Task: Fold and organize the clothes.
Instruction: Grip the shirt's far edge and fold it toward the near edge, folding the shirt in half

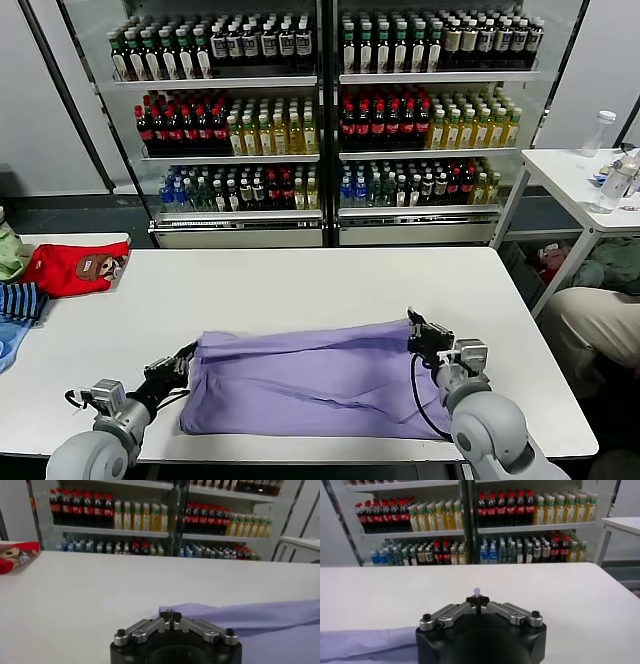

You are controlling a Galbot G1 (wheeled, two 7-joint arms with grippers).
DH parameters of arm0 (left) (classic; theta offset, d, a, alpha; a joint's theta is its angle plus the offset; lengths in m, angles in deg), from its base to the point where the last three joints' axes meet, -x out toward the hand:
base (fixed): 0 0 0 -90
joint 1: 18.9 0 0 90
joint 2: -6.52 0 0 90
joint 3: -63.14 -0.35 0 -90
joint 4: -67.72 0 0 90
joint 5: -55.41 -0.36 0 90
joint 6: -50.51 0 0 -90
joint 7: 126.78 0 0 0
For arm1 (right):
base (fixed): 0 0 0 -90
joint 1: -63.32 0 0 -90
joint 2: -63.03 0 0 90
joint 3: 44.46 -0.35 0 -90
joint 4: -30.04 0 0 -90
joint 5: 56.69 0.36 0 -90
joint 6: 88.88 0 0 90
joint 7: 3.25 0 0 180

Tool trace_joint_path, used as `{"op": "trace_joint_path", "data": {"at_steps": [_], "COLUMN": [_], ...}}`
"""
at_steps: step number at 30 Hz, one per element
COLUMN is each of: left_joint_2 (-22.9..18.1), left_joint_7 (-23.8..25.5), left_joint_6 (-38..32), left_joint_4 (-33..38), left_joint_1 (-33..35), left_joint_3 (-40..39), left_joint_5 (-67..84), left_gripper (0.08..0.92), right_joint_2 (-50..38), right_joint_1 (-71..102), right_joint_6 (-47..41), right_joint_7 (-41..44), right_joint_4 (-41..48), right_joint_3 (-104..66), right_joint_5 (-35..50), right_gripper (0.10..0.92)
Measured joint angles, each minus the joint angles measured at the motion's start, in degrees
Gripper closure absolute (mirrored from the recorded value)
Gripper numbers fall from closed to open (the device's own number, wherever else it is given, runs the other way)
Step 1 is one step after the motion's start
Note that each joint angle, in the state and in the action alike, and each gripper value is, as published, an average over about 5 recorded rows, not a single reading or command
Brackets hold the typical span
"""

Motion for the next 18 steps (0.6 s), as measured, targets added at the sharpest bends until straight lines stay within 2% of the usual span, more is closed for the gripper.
{"op": "trace_joint_path", "data": {"at_steps": [18], "left_joint_2": [-1.4], "left_joint_7": [-3.1], "left_joint_6": [2.6], "left_joint_4": [4.0], "left_joint_1": [1.5], "left_joint_3": [-0.1], "left_joint_5": [-0.6], "left_gripper": [0.913], "right_joint_2": [-0.4], "right_joint_1": [4.0], "right_joint_6": [0.2], "right_joint_7": [-0.9], "right_joint_4": [-1.3], "right_joint_3": [-1.1], "right_joint_5": [-0.2], "right_gripper": [0.915]}}
